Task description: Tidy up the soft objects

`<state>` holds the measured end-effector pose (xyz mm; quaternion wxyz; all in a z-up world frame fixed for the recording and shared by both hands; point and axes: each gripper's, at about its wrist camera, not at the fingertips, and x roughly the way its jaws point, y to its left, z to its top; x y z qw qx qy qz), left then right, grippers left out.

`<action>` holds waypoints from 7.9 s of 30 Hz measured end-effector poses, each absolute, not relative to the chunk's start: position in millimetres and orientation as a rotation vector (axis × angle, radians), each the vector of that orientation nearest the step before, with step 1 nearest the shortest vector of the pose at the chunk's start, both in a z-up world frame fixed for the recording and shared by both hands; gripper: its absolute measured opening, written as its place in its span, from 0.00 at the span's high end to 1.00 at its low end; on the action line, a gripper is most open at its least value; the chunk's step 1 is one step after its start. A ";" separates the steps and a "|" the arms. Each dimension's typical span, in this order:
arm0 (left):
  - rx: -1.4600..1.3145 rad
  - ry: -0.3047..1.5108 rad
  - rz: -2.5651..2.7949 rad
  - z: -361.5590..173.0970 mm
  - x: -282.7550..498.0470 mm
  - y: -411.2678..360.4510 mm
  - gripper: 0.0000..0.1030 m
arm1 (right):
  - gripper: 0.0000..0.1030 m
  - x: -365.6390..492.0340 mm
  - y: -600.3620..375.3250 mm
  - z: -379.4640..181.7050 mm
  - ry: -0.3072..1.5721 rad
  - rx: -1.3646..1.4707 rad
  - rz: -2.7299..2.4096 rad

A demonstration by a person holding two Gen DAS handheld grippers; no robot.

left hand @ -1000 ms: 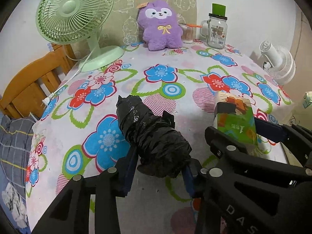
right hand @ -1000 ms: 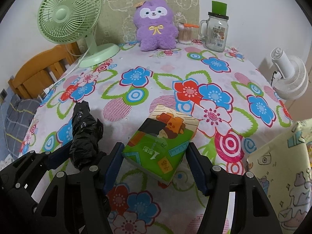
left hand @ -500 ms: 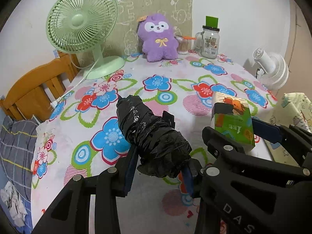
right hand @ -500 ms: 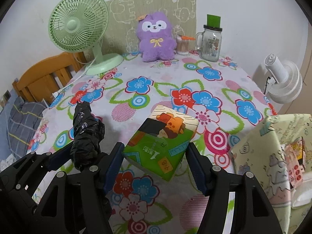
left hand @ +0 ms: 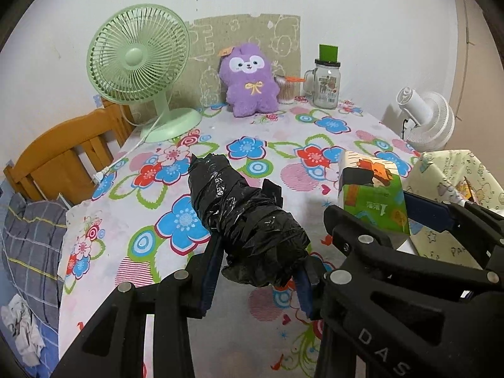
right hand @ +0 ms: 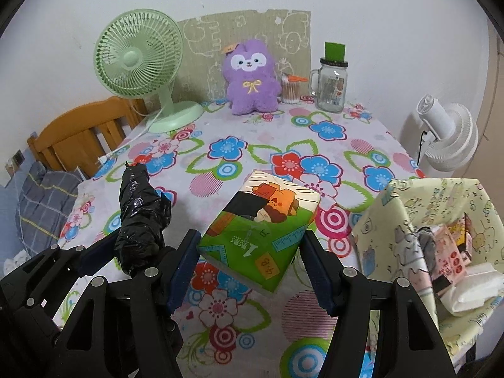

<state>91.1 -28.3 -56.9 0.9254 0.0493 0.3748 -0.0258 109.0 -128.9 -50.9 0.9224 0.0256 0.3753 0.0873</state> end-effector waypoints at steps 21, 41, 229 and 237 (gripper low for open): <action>0.110 0.671 -0.066 -22.1 41.3 -42.5 0.58 | 0.45 65.5 -142.1 -20.2 0.706 0.065 0.200; 0.133 0.734 -0.047 -54.2 42.9 -32.3 0.58 | 0.32 75.6 -126.8 -63.0 0.832 0.087 0.252; 0.257 0.674 -0.368 -25.1 64.3 -201.8 0.02 | 0.13 78.1 -296.4 -32.9 0.724 0.141 -0.065; 0.210 0.660 -0.317 -17.5 58.2 -166.2 0.00 | 0.08 67.6 -266.5 -19.6 0.671 0.101 -0.052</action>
